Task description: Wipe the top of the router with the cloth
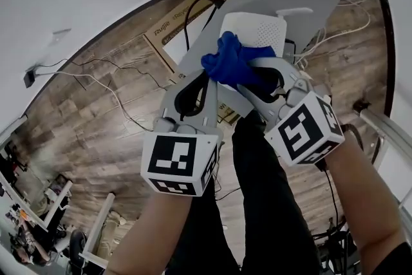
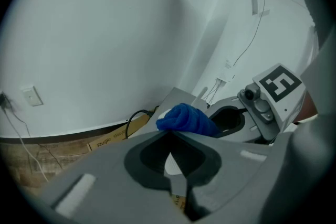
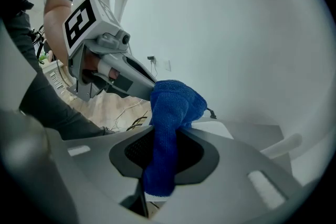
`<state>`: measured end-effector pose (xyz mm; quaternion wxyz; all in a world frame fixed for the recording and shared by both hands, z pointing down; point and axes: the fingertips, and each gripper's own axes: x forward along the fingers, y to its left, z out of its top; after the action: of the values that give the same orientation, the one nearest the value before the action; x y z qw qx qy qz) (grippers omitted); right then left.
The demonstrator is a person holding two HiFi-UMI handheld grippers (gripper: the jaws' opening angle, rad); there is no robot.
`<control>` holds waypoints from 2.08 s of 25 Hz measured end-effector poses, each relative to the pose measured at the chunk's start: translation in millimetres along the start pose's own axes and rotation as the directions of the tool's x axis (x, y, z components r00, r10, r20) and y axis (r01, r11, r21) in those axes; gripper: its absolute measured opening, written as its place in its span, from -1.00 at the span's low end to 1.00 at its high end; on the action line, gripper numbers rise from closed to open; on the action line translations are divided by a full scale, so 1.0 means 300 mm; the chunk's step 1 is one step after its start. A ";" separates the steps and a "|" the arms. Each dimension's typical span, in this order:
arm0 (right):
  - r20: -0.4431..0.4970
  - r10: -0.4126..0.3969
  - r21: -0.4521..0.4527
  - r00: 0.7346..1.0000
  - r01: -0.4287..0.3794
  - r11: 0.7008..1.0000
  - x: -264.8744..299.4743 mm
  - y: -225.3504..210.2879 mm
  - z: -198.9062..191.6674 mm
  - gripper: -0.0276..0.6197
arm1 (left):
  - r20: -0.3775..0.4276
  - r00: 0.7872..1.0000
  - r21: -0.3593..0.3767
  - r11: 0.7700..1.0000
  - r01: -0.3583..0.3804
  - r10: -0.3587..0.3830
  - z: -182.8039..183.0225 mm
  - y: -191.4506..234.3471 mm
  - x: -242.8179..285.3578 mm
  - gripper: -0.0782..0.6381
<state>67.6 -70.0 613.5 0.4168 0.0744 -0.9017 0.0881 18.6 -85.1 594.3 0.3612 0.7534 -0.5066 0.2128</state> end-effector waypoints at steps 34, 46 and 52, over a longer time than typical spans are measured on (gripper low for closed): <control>-0.143 0.049 -0.128 0.989 -0.067 0.989 0.142 -0.140 0.044 -0.56 | 0.042 0.998 -0.086 0.996 -0.035 0.038 0.070 0.156 0.140 -0.78; -0.068 -0.141 0.003 0.988 0.142 0.990 -0.031 -0.298 -0.098 -0.56 | 0.027 0.998 -0.001 0.998 0.062 -0.062 0.152 -0.076 0.285 -0.78; -0.064 -0.172 0.063 0.983 0.176 0.982 -0.102 -0.298 -0.191 -0.56 | 0.000 0.994 0.063 0.992 0.105 -0.105 0.149 -0.178 0.306 -0.78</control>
<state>148.0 -142.5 635.3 0.4464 0.1646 -0.8755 0.0840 101.8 -163.0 610.7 0.3470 0.7905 -0.4597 0.2083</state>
